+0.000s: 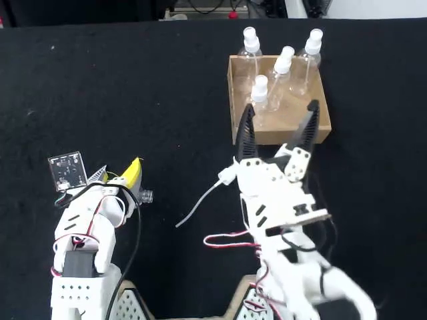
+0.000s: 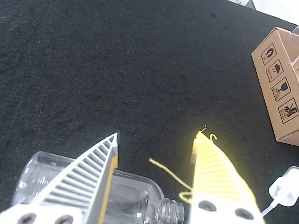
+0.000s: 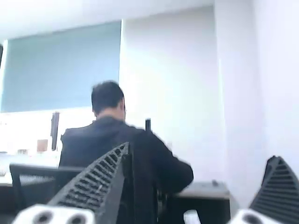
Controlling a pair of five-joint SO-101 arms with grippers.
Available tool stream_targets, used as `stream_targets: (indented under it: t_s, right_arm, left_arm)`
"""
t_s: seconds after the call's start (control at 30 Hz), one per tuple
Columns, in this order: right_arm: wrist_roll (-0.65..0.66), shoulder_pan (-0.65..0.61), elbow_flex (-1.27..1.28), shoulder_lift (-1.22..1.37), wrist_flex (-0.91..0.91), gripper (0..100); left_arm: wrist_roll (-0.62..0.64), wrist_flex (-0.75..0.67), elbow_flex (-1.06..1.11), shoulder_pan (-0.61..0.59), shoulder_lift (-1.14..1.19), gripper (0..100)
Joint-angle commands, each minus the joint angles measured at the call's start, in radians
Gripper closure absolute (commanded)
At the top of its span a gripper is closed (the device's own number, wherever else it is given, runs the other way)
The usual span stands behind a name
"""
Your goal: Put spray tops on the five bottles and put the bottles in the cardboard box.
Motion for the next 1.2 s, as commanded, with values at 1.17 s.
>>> stream_targets:
  t_s: [1.17]
  right_arm:
    - [-0.069,-0.219,-0.200,-0.891,1.571,60.0]
  left_arm:
    - [0.000,-0.020,0.021,0.012,-0.009,75]
